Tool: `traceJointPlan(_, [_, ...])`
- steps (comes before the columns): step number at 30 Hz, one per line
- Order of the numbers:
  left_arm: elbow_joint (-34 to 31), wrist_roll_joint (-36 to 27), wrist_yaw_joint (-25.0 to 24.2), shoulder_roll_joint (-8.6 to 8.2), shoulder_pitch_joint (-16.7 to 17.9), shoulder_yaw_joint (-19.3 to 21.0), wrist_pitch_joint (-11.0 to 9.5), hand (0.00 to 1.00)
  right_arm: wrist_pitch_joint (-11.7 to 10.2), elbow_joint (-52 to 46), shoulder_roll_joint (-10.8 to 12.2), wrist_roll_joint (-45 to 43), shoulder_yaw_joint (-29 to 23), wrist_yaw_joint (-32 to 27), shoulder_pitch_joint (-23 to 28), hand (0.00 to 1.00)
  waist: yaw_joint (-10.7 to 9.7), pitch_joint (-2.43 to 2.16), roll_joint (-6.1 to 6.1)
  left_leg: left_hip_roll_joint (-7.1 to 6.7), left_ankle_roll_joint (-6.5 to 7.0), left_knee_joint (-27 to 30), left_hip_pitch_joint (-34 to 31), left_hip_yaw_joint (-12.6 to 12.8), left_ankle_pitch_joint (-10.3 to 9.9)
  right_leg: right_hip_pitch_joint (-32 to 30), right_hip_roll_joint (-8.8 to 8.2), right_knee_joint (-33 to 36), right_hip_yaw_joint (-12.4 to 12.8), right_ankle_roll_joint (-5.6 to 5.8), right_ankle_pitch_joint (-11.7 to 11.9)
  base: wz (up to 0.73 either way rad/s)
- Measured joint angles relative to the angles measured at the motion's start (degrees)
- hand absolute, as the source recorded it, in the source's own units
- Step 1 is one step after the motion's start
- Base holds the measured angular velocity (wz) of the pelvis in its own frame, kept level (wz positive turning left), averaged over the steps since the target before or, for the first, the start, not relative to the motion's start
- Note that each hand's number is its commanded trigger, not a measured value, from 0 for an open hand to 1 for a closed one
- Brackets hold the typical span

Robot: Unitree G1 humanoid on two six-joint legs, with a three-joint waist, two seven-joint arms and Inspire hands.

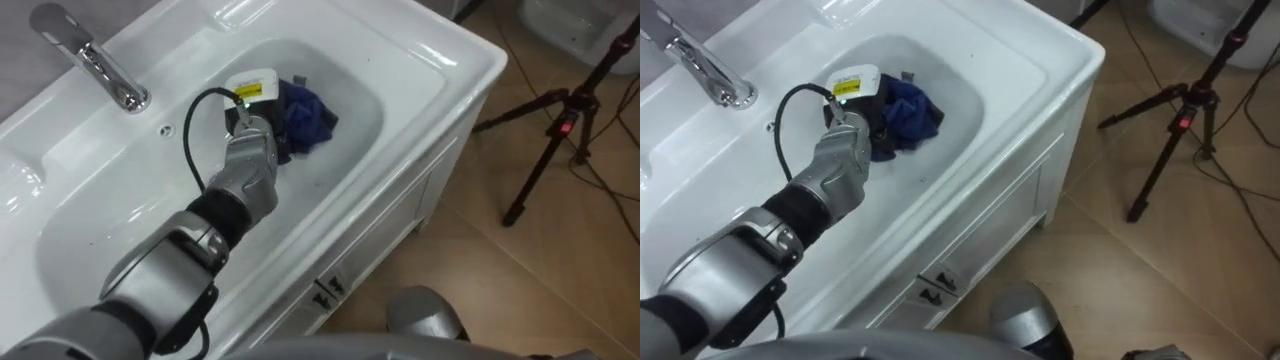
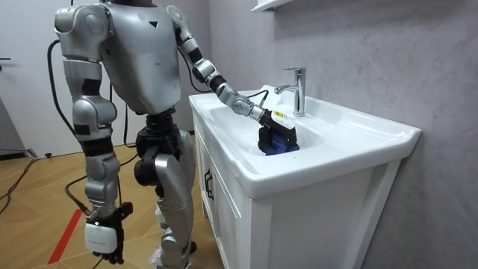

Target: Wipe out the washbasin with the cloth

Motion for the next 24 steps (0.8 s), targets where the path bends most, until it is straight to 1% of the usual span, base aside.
traceJointPlan(6, [-1.3,0.1,-2.0,-0.04,0.2,-0.1,-1.1,1.00,0.0,0.0,0.0,0.0,0.0,0.1,0.0,0.00,0.1,0.06,-0.20,-0.04,0.00,0.5,0.3,-0.8,0.0,1.3,-0.24,-1.3,-0.8,0.27,0.1,0.08])
traceJointPlan(8, [-1.3,0.2,-2.3,-0.04,0.2,-0.1,-1.2,1.00,0.0,0.0,0.1,0.1,0.0,0.1,0.0,0.00,0.2,0.04,-0.49,-0.10,0.00,0.5,0.4,-0.9,0.0,1.3,-0.29,-1.3,-0.8,0.39,-0.1,0.02])
traceJointPlan(11, [-1.3,0.7,-2.5,0.00,0.2,-0.1,-1.2,1.00,0.1,0.0,0.1,0.1,0.0,0.1,0.1,0.00,0.4,0.02,-1.34,-0.13,0.00,0.6,0.4,-0.9,0.0,1.3,-0.31,-1.3,-0.8,0.42,-0.1,0.00])
traceJointPlan(13, [-1.0,1.1,-2.5,0.00,0.2,-0.2,-1.4,1.00,0.5,-0.1,0.2,0.0,0.0,0.1,0.3,0.00,0.5,0.01,-1.92,-0.08,0.00,0.6,0.5,-0.9,0.0,1.6,-0.21,-1.8,-0.7,0.46,0.0,0.00])
traceJointPlan(14, [-0.9,1.2,-2.5,0.01,0.2,-0.1,-1.5,1.00,0.8,-0.3,0.2,-0.1,0.0,0.1,0.3,0.00,0.7,0.05,-1.98,-0.05,0.00,0.6,0.6,-0.8,0.0,1.8,-0.13,-2.0,-0.6,0.45,0.1,-0.06])
traceJointPlan(15, [-0.9,1.4,-2.6,0.02,0.4,-0.1,-1.7,1.00,1.2,-0.2,0.2,-0.4,0.0,0.2,0.6,0.00,0.9,0.13,-2.12,-0.03,0.00,0.4,1.1,-0.8,0.0,2.4,0.02,-2.2,-0.4,0.46,0.2,-0.10])
traceJointPlan(17, [-0.6,2.0,-2.6,0.00,1.7,0.5,-2.4,1.00,1.5,-0.2,0.2,-0.7,-0.1,0.2,0.7,0.00,0.9,0.07,-2.40,0.04,-0.01,0.3,2.1,-0.4,0.0,3.5,0.11,-2.4,-0.2,0.46,0.2,-0.09])
traceJointPlan(19, [-0.7,3.9,-2.6,-0.02,3.8,1.4,-3.3,1.00,2.0,-0.2,0.6,-0.7,-0.3,0.2,1.6,0.00,0.9,-0.05,-2.94,0.19,-0.03,0.3,3.1,0.0,0.0,4.7,0.32,-2.9,0.0,0.36,0.1,-0.04])
traceJointPlan(20, [-0.8,4.8,-2.6,-0.09,4.3,1.8,-3.4,1.00,2.3,-0.1,0.8,-0.7,-0.4,0.2,1.7,0.00,0.9,-0.15,-3.12,0.24,-0.08,0.3,3.3,0.1,0.0,4.9,0.38,-3.0,0.0,0.32,0.0,-0.06])
traceJointPlan(21, [-0.7,6.5,-2.6,0.01,5.3,2.3,-3.7,1.00,2.7,0.0,1.2,-0.8,-0.5,0.2,1.7,0.00,1.1,-0.20,-3.61,0.35,-0.13,0.3,3.8,0.0,-0.1,5.3,0.54,-3.0,0.2,0.25,-0.1,-0.11])
traceJointPlan(22, [-0.6,8.4,-2.6,0.21,6.8,2.7,-4.0,1.00,3.3,-0.2,1.6,-0.8,-0.5,0.3,1.8,0.00,1.6,-0.40,-4.16,0.47,-0.21,0.3,4.3,0.2,-0.1,5.6,0.77,-3.0,0.6,0.10,-0.2,-0.16])
traceJointPlan(23, [-0.6,9.2,-2.6,0.18,7.3,3.3,-4.2,1.00,3.5,-0.2,1.6,-0.9,-0.6,0.5,1.8,0.00,2.0,-0.53,-4.39,0.54,-0.33,0.3,4.5,0.2,-0.2,5.7,0.93,-3.0,0.8,0.03,-0.2,-0.19])
traceJointPlan(24, [-0.5,10.6,-2.6,0.02,8.2,4.2,-4.5,1.00,3.9,-0.2,1.8,-0.9,-0.8,0.7,1.9,0.00,2.7,-0.81,-4.89,0.74,-0.65,0.2,4.8,0.2,-0.4,5.9,1.06,-3.0,1.1,-0.09,-0.2,-0.10])
